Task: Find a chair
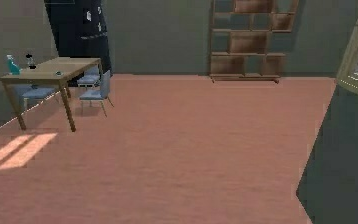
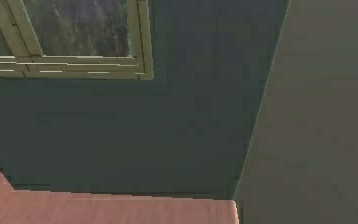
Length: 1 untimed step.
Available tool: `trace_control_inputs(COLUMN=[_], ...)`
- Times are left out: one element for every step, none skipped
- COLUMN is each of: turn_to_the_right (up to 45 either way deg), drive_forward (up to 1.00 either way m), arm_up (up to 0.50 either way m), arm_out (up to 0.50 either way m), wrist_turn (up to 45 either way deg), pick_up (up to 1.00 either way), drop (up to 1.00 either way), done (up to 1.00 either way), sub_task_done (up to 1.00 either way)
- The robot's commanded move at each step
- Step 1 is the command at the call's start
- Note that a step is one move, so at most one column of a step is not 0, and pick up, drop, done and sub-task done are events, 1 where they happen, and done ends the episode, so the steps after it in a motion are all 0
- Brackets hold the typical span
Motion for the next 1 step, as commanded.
trace_control_inputs(turn_to_the_right=[3.0], drive_forward=[0.00], arm_up=[0.00], arm_out=[0.00], wrist_turn=[0.0], pick_up=[0.00], drop=[0.00], done=[0.00], sub_task_done=[0.00])
